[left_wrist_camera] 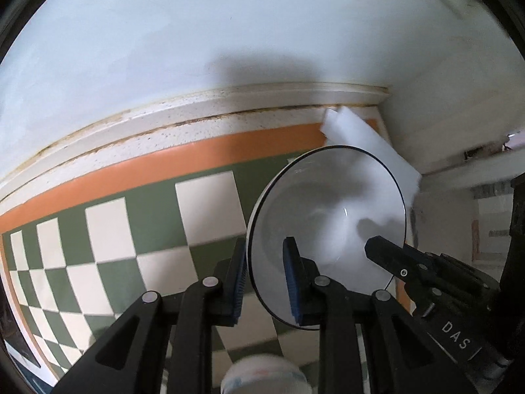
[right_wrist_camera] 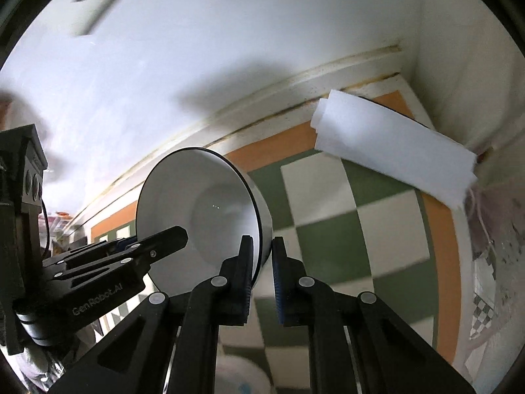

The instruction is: Organize plates and bowls

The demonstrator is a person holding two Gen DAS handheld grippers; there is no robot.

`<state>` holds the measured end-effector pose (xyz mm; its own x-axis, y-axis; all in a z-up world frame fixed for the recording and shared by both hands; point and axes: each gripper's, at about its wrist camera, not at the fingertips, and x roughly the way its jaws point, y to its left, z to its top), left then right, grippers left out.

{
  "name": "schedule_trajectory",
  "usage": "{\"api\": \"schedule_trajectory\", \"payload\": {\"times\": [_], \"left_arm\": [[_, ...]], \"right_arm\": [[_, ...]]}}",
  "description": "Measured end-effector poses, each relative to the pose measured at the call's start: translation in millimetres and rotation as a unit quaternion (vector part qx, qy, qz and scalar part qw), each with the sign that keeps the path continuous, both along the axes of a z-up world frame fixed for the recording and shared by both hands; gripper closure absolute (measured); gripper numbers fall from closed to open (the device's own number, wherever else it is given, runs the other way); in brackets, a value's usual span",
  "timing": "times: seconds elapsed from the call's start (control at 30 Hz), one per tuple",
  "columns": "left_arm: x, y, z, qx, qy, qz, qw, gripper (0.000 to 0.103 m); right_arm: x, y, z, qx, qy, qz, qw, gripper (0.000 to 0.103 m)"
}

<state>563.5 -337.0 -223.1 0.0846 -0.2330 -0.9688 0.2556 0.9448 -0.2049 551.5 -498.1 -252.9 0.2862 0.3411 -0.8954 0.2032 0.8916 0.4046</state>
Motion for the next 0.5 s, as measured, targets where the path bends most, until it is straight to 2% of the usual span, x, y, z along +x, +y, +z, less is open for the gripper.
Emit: {"api": "schedule_trajectory", "payload": {"times": [0.13, 0.27, 0.5], "left_arm": [[-38.2, 10.5, 26.4, -0.010, -0.013, -0.015, 0.9997, 0.084], [-75.8, 21.1, 39.9, -0.016, -0.021, -0.029, 0.9992, 0.084], [-131.8, 36.2, 33.0, -0.015, -0.008, -0.043, 0.9989, 0.084]], "right_arm": [[-43.5, 2.7, 29.6, -0.001, -0.017, -0.005, 1.000, 0.090], [-90.3, 4.8, 47.3, 0.001, -0.032, -0.014, 0.999, 0.090], [-164.4, 17.3, 51.6, 0.007, -0.030, -0.023, 0.999, 0.090]]}}
